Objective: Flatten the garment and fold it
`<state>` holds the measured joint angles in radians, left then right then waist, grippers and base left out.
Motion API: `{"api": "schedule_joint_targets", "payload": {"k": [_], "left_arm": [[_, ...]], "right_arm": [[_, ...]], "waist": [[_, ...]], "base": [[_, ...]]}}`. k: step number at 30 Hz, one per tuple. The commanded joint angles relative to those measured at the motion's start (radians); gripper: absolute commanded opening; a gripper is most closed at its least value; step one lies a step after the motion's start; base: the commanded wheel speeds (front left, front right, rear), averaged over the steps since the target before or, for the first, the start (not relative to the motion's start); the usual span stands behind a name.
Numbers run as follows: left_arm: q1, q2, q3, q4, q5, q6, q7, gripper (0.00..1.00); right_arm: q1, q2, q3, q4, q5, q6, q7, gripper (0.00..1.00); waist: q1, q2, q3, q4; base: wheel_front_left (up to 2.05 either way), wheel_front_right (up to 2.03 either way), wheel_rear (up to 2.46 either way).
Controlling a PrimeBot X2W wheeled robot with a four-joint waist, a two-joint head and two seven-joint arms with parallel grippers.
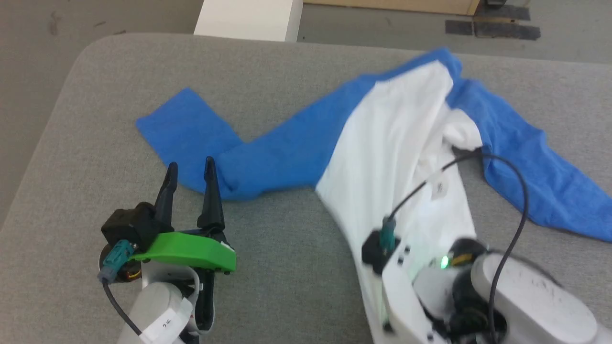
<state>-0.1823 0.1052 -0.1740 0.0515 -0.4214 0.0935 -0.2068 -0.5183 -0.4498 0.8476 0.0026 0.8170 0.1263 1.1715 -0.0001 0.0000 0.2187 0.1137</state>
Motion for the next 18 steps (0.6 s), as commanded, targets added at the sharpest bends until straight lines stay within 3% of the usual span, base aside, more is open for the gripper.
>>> {"api": "schedule_joint_targets", "payload": {"k": [1,8,11,12,13,18], "left_arm": [[0.01,0.006,-0.003,-0.001,-0.006,0.001,0.004,1.0],[0.019,0.008,-0.018,-0.006,-0.01,-0.002,0.015,1.0],[0.026,0.011,-0.021,-0.007,-0.012,-0.002,0.019,1.0],[0.029,0.012,-0.022,-0.007,-0.012,-0.001,0.02,1.0],[0.031,0.013,-0.023,-0.008,-0.013,-0.001,0.022,1.0],[0.041,0.015,-0.025,-0.01,-0.016,0.004,0.026,1.0]], "right_arm": [[0.037,-0.011,0.019,-0.038,0.043,0.004,0.028,0.0],[0.138,-0.004,0.08,-0.156,0.203,0.004,0.092,0.0],[0.132,0.004,0.077,-0.174,0.185,0.004,0.066,0.0],[0.126,0.007,0.072,-0.175,0.168,0.004,0.042,0.34],[0.12,0.006,0.068,-0.174,0.152,0.004,0.025,1.0],[0.124,0.028,-0.076,-0.148,0.124,0.004,-0.126,1.0]], "waist": [[0.0001,0.0,-0.026,-0.015],[0.0001,0.0,-0.045,-0.002],[0.0001,0.0,-0.046,0.003],[0.0001,0.0,-0.048,0.005],[0.0001,0.0,-0.049,0.006],[0.0001,0.0,-0.058,0.002]], "base": [[0.0,0.0,0.0],[0.0,0.0,0.0],[0.0,0.0,0.0],[0.0,0.0,0.0],[0.0,0.0,0.0],[0.0,0.0,0.0]]}}
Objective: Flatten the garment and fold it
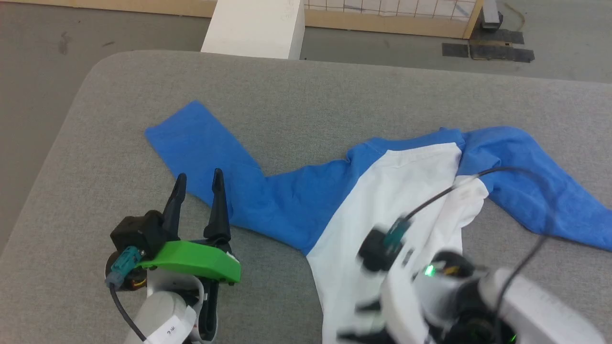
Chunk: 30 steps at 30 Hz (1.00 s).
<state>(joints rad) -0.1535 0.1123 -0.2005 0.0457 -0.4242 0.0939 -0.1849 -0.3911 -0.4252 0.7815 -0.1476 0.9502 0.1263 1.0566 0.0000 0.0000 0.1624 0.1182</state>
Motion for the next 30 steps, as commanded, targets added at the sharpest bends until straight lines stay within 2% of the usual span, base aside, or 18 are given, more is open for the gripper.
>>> {"api": "schedule_joint_targets", "payload": {"k": [1,6,8,12,15,19,28,29,30], "left_arm": [[0.014,0.008,0.001,-0.005,-0.014,0.004,0.004,1.0],[0.018,0.011,-0.003,-0.013,-0.014,0.008,0.008,1.0],[0.016,0.012,-0.005,-0.016,-0.015,0.009,0.008,1.0],[0.006,0.01,-0.013,-0.017,-0.015,0.007,0.008,1.0],[-0.002,0.008,-0.02,-0.015,-0.016,0.005,0.008,1.0],[-0.007,0.007,-0.023,-0.012,-0.019,0.004,0.005,1.0],[-0.027,0.006,-0.029,-0.007,-0.022,0.003,-0.001,1.0],[-0.029,0.007,-0.029,-0.005,-0.023,0.003,-0.001,1.0],[-0.03,0.007,-0.029,-0.003,-0.023,0.003,-0.002,1.0]], "right_arm": [[-0.003,0.007,-0.052,0.009,-0.026,0.004,-0.044,1.0],[0.008,0.024,-0.304,0.101,-0.216,0.004,-0.18,1.0],[0.015,0.036,-0.385,0.137,-0.313,0.004,-0.193,1.0],[0.038,0.052,-0.48,0.188,-0.508,0.004,-0.155,1.0],[0.072,0.073,-0.518,0.201,-0.596,0.004,-0.107,1.0],[0.117,0.092,-0.522,0.205,-0.642,0.004,-0.051,1.0],[0.139,0.112,-0.436,0.253,-0.67,0.004,-0.004,1.0],[0.139,0.113,-0.433,0.261,-0.667,0.004,0.004,0.47],[0.138,0.116,-0.435,0.266,-0.661,0.004,0.008,0.12]], "waist": [[0.0,0.0,-0.002,-0.004],[0.0,0.0,-0.001,-0.02],[0.0,0.0,0.004,-0.025],[0.0,0.0,0.017,-0.024],[0.0,0.0,0.027,-0.018],[0.0,0.0,0.039,-0.014],[0.0,0.0,0.07,-0.004],[0.0,0.0,0.07,-0.004],[0.0,0.0,0.07,-0.005]], "base": [[0.0,0.0,0.0],[0.0,0.0,0.0],[0.0,0.0,0.0],[0.0,0.0,0.0],[0.0,0.0,0.0],[0.0,0.0,0.0],[0.0,0.0,0.0],[0.0,0.0,0.0],[0.0,0.0,0.0]]}}
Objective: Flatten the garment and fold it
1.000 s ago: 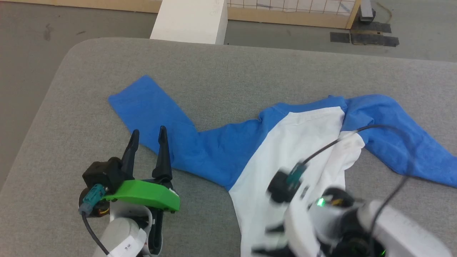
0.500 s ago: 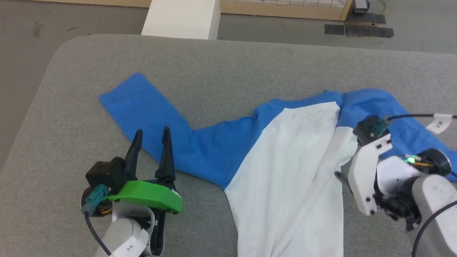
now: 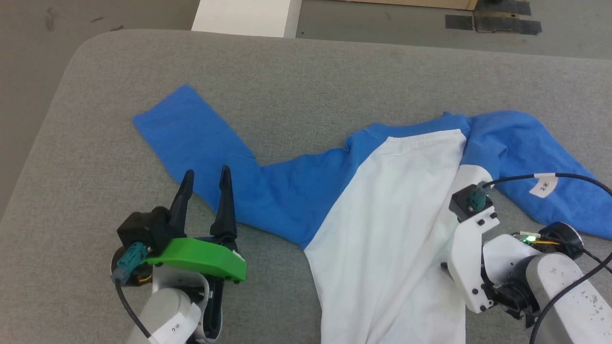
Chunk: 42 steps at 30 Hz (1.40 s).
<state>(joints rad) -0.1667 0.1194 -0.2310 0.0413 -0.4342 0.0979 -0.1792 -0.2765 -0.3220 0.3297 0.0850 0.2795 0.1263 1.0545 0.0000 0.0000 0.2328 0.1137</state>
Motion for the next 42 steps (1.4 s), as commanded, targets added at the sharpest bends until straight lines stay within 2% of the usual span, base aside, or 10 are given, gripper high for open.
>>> {"api": "schedule_joint_targets", "payload": {"k": [1,9,15,22,23,24,31,35,39,42], "left_arm": [[-0.017,0.001,0.002,0.004,-0.015,0.0,-0.008,1.0],[-0.009,0.007,0.001,0.013,-0.021,0.001,-0.008,1.0],[0.001,0.012,-0.001,0.013,-0.028,0.002,-0.003,1.0],[0.003,0.015,-0.006,0.013,-0.031,0.004,0.0,1.0],[0.003,0.016,-0.006,0.012,-0.032,0.004,0.001,1.0],[0.003,0.017,-0.006,0.012,-0.033,0.004,0.001,1.0],[0.003,0.023,-0.012,0.02,-0.041,0.005,0.021,1.0],[-0.047,0.033,-0.037,0.033,-0.04,-0.007,0.086,1.0],[-0.169,0.039,-0.085,0.079,-0.037,-0.032,0.213,1.0],[-0.381,0.03,-0.157,0.234,-0.041,-0.066,0.46,1.0]], "right_arm": [[0.023,0.013,0.014,0.037,0.02,0.004,0.012,0.0],[0.091,-0.056,-0.032,-0.07,0.096,0.004,0.022,0.0],[0.244,-0.13,-0.089,-0.183,0.146,0.004,0.136,0.0],[0.366,-0.111,-0.151,-0.244,0.179,0.004,0.22,0.0],[0.362,-0.096,-0.166,-0.255,0.172,0.004,0.187,0.29],[0.357,-0.08,-0.179,-0.26,0.169,0.004,0.161,1.0],[0.284,0.073,-0.355,-0.304,0.216,0.004,-0.027,1.0],[0.238,0.117,-0.459,-0.337,0.23,0.004,-0.082,1.0],[0.207,0.138,-0.533,-0.361,0.216,0.004,-0.103,1.0],[0.186,0.155,-0.568,-0.383,0.202,0.004,-0.098,1.0]], "waist": [[0.0,0.0,-0.003,-0.001],[0.0,0.0,-0.034,-0.012],[0.0,0.0,-0.053,-0.032],[0.0,0.0,-0.06,-0.041],[0.0,0.0,-0.059,-0.043],[0.0,0.0,-0.059,-0.044],[0.0,0.0,-0.069,-0.056],[0.0,0.0,-0.069,-0.062],[0.0,0.0,-0.057,-0.069],[0.0,0.0,-0.019,-0.092]], "base": [[0.0,0.0,0.0],[0.0,0.0,0.0],[0.0,0.0,0.0],[0.0,0.0,0.0],[0.0,0.0,0.0],[0.0,0.0,0.0],[0.0,0.0,0.0],[0.0,0.0,0.0],[0.0,0.0,0.0],[0.0,0.0,0.0]]}}
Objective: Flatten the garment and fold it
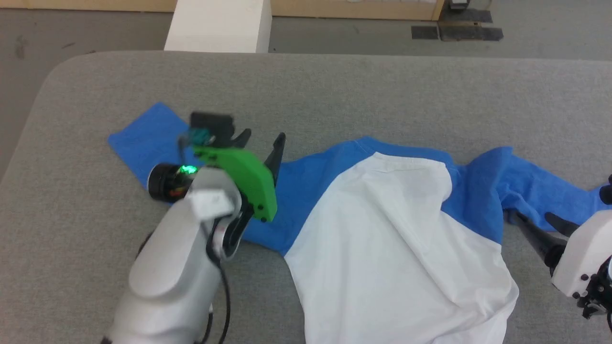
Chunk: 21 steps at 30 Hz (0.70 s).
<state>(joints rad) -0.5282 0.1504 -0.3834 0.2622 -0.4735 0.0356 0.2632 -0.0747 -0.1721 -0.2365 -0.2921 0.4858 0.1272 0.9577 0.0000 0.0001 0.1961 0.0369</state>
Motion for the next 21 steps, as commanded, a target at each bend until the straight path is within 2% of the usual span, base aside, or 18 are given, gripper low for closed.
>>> {"api": "schedule_joint_targets", "payload": {"k": [1,4,8,12,21], "left_arm": [[-0.047,-0.001,-0.016,0.04,0.0,-0.007,0.059,1.0],[-0.168,0.01,-0.066,0.16,0.02,-0.008,0.263,1.0],[-0.265,0.029,-0.121,0.246,0.052,-0.015,0.445,1.0],[-0.306,0.032,-0.152,0.284,0.064,-0.033,0.51,1.0],[-0.32,0.017,-0.192,0.37,0.058,-0.06,0.578,1.0]], "right_arm": [[-0.017,0.006,-0.001,-0.008,-0.005,0.003,0.001,1.0],[-0.026,0.013,0.005,-0.013,-0.006,0.003,0.008,1.0],[-0.026,0.021,0.003,-0.013,-0.005,0.003,0.008,1.0],[-0.02,0.028,-0.008,-0.014,-0.005,0.003,0.003,1.0],[-0.036,0.025,-0.013,-0.018,-0.004,0.003,-0.008,1.0]], "waist": [[0.0,-0.0001,0.024,-0.02],[0.0,-0.0001,0.056,-0.051],[0.0,-0.0001,0.092,-0.081],[0.0,-0.0001,0.125,-0.1],[0.0,-0.0001,0.169,-0.107]], "base": [[0.0,0.0,0.0],[0.0,0.0,0.0],[0.0,0.0,0.0],[0.0,0.0,0.0],[0.0,0.0,0.0]]}}
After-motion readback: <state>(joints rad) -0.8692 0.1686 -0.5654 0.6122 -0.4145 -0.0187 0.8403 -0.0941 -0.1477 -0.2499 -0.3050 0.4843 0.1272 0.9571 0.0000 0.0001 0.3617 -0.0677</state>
